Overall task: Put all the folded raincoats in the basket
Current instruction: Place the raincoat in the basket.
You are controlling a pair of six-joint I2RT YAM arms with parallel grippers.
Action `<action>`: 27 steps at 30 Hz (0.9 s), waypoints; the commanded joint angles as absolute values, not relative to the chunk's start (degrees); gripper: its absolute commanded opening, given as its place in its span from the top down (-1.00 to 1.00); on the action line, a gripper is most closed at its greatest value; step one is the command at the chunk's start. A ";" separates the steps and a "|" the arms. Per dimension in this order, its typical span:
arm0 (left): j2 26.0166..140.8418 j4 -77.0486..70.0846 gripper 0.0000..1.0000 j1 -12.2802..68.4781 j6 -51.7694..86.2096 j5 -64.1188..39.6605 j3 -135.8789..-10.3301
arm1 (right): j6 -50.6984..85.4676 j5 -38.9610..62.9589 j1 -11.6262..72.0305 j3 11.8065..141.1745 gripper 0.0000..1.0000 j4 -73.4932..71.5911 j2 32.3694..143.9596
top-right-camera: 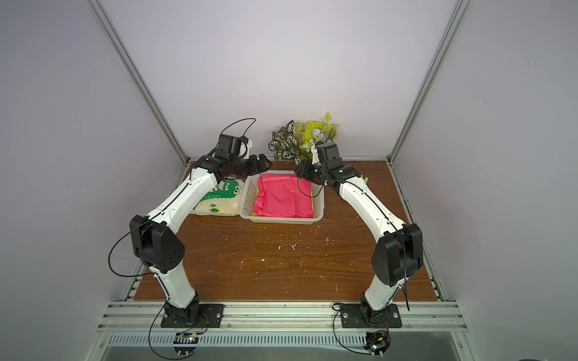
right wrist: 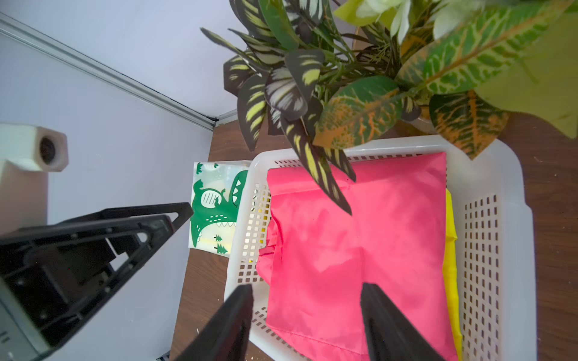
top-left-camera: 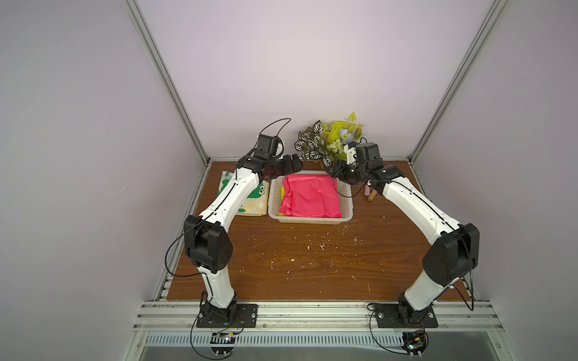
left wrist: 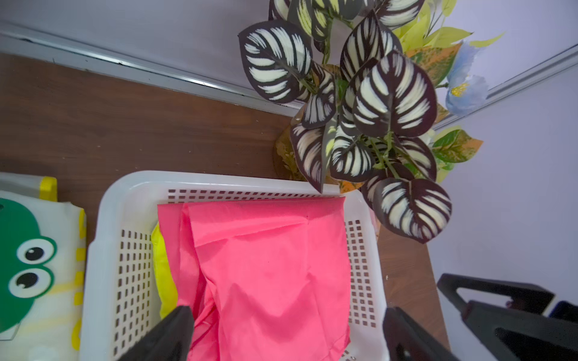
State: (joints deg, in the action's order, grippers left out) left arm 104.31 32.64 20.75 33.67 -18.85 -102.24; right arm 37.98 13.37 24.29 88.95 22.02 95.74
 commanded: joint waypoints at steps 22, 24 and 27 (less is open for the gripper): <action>108.76 2.30 -0.15 24.75 45.38 -18.63 -74.76 | 43.98 11.13 27.94 70.70 0.55 6.61 102.22; 108.98 3.47 -0.15 24.78 44.55 -18.15 -74.42 | 43.47 11.22 27.87 70.24 0.56 6.65 102.58; 108.90 5.54 -0.18 24.78 42.72 -16.83 -74.38 | 42.81 11.38 27.86 70.01 0.56 6.62 102.88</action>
